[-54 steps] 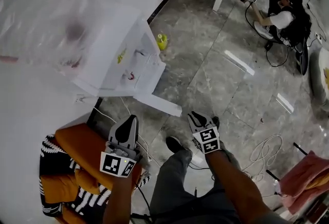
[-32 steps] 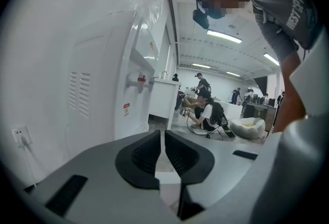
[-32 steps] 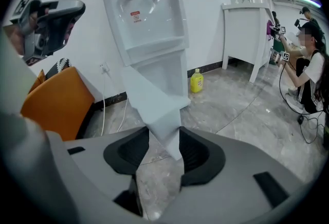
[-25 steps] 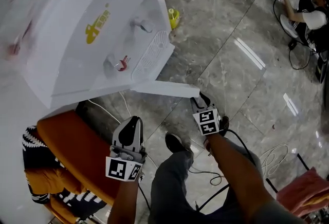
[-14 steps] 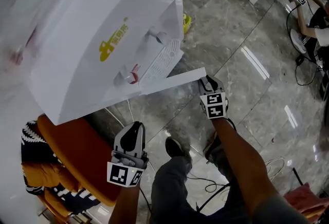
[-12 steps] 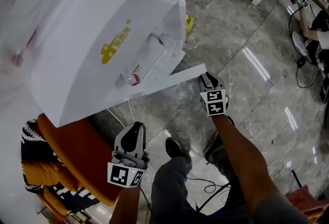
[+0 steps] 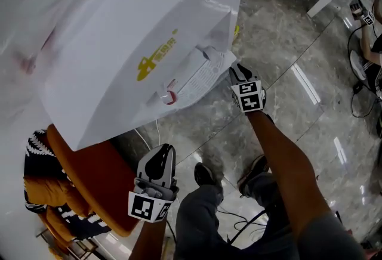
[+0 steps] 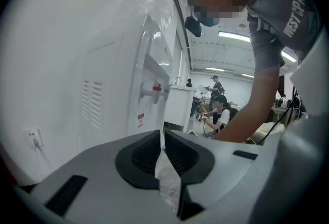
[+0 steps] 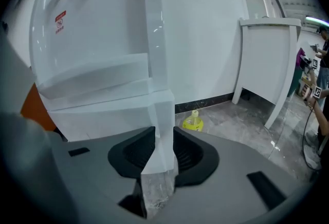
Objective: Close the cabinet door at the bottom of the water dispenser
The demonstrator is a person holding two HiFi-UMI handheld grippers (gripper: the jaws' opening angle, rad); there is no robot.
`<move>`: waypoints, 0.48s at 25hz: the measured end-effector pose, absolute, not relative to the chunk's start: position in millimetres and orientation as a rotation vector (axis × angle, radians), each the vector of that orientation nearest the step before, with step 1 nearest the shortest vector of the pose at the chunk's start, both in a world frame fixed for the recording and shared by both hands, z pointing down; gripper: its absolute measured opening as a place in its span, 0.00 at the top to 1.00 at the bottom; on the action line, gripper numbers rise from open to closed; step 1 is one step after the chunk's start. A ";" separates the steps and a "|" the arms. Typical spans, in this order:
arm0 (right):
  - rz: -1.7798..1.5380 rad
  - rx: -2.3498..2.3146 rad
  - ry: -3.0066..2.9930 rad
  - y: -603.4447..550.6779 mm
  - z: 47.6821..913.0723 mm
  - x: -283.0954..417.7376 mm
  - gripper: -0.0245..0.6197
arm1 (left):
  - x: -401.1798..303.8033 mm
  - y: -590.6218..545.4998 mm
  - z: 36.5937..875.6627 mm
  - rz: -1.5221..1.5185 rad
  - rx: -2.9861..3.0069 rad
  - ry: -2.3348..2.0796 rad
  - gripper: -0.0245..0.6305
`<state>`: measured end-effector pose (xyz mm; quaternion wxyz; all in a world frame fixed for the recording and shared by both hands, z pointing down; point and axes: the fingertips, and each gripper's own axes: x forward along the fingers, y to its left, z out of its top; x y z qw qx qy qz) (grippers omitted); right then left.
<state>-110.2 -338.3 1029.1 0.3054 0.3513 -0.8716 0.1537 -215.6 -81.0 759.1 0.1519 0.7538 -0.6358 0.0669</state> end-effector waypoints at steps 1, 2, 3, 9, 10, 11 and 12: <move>0.396 0.915 -2.316 -342.2 1029.3 -116.5 0.76 | -217.0 -80.0 757.7 0.190 2.159 -1.833 0.91; 0.390 0.897 -2.325 -345.3 1028.4 -123.2 0.76 | -218.3 -79.3 756.3 0.187 2.158 -1.840 0.91; 0.388 0.877 -2.335 -347.9 1026.5 -129.9 0.76 | -219.3 -79.1 755.5 0.184 2.158 -1.846 0.91; 0.392 0.804 -2.332 -344.0 1023.5 -138.3 0.74 | -218.0 -80.8 753.6 0.181 2.155 -1.847 0.91; 0.401 0.799 -2.327 -341.0 1019.6 -136.6 0.74 | -216.0 -81.7 748.7 0.181 2.158 -1.843 0.91; 0.411 0.793 -2.325 -337.4 1011.7 -134.5 0.74 | -213.3 -82.5 740.3 0.181 2.162 -1.838 0.91; 0.420 0.789 -2.326 -333.1 999.8 -131.7 0.76 | -210.0 -83.2 728.4 0.183 2.166 -1.833 0.91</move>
